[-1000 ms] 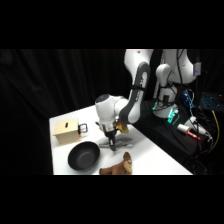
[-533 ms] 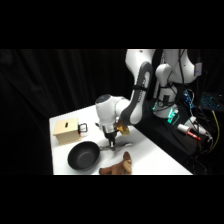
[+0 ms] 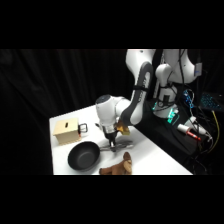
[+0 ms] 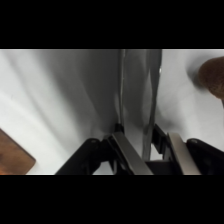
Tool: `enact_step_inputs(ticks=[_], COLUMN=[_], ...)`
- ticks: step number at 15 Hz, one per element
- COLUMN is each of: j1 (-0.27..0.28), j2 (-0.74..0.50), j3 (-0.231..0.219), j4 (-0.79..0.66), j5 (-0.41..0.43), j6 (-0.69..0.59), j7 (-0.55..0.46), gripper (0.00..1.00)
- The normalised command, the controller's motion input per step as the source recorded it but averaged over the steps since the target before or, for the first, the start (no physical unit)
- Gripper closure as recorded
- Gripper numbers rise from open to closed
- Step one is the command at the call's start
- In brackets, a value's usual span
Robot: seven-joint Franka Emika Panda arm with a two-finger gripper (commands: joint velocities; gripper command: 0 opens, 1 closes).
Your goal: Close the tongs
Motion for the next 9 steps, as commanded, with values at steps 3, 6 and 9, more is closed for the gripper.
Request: enact_step_inputs(ticks=[3, 6, 9], j1=[-0.056, -0.037, 0.028], j2=[-0.1, -0.23, -0.32], j3=[0.093, 0.076, -0.002], j4=[0.0, -0.05, -0.08], j5=[0.007, -0.038, -0.138], j6=[-0.12, -0.27, -0.33], j7=[-0.16, -0.17, -0.09], gripper=[0.03, 0.0, 0.0])
